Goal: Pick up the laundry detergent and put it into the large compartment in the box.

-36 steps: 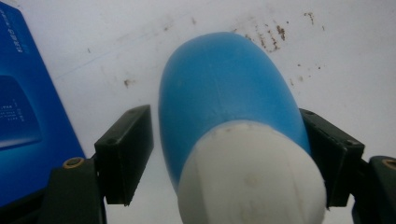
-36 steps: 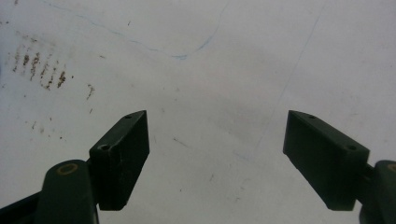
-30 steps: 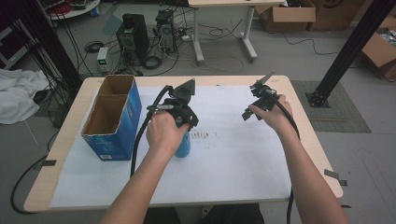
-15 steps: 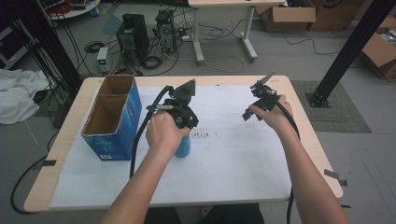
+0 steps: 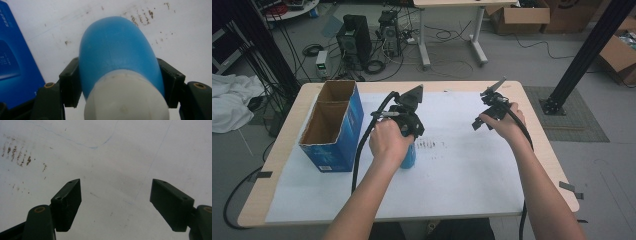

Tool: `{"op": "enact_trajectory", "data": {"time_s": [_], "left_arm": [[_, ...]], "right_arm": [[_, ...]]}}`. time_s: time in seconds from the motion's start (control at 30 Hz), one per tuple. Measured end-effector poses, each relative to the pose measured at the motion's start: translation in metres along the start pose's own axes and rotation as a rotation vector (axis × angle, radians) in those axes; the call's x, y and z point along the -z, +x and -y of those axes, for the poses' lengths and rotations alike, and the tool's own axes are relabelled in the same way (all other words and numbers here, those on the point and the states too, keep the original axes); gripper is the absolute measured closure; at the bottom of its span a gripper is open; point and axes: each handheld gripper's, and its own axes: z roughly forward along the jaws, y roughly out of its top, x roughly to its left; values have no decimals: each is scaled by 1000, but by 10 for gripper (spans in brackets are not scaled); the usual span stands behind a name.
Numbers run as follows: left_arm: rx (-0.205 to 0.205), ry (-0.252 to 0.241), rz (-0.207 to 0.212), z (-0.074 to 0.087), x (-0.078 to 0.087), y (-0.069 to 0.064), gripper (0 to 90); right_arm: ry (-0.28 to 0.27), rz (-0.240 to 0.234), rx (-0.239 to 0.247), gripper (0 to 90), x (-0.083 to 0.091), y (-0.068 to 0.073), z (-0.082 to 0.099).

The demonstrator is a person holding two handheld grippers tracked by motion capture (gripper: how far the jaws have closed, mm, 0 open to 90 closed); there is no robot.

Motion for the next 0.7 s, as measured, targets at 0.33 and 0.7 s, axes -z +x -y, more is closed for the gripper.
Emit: {"op": "enact_trajectory", "data": {"time_s": [0.33,0.7], "left_arm": [[-88,19,7,-1,1,3,354],[-239,3,-26,3,13,5,362]], "right_arm": [[-3,-2,1,259,1,0,1],[-10,2,8,269,2,1,0]]}}
